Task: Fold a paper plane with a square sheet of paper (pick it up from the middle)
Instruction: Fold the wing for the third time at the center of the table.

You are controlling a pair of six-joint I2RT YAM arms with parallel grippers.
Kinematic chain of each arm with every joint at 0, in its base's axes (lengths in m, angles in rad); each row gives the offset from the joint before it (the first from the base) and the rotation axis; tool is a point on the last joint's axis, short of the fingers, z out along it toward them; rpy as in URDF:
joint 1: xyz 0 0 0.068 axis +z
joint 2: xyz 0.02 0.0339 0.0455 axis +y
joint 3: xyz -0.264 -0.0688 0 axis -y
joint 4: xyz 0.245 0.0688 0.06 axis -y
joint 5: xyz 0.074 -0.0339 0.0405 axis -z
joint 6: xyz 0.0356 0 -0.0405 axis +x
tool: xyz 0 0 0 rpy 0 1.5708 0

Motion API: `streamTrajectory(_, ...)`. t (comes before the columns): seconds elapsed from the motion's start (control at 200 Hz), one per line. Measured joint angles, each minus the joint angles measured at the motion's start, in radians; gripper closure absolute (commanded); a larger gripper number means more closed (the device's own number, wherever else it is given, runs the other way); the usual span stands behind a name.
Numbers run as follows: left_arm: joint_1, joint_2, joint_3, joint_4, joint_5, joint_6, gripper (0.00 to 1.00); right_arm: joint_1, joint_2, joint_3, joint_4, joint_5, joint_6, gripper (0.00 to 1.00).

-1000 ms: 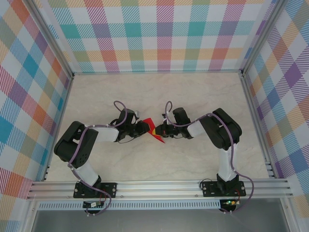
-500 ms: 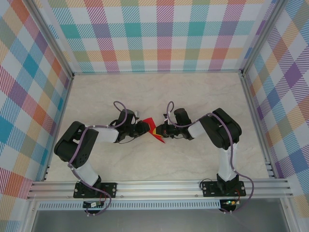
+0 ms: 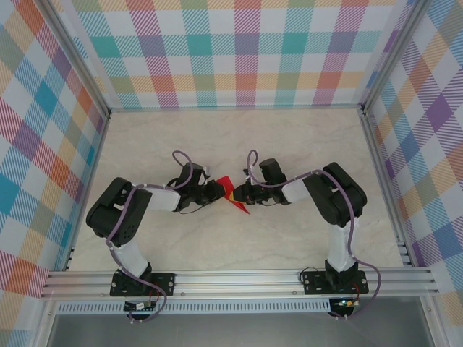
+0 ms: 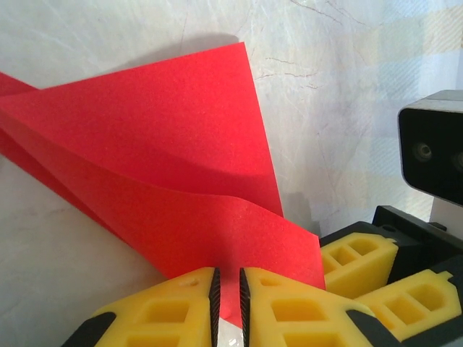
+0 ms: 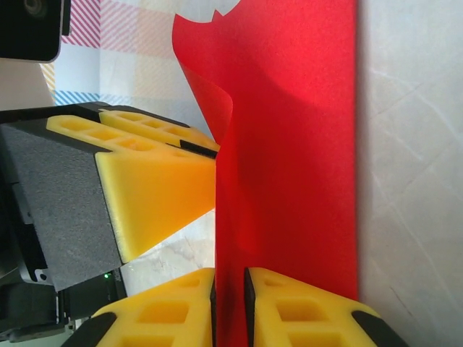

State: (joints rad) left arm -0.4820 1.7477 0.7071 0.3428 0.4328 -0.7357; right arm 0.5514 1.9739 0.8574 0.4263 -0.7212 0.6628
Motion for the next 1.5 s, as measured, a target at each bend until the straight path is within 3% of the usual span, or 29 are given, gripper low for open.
streamTrajectory(0.515,0.0,0.016,0.037,-0.003,0.003,0.0,0.84,0.057,-0.053,0.088,-0.274,0.184,-0.2,0.77)
streamTrajectory(1.1,0.0,0.026,0.044,-0.003,0.003,0.0,0.85,0.097,-0.069,0.098,-0.301,0.286,-0.344,0.75)
streamTrajectory(1.5,0.0,0.022,0.044,-0.011,0.0,0.0,0.85,0.09,-0.067,0.099,-0.29,0.303,-0.34,0.98)
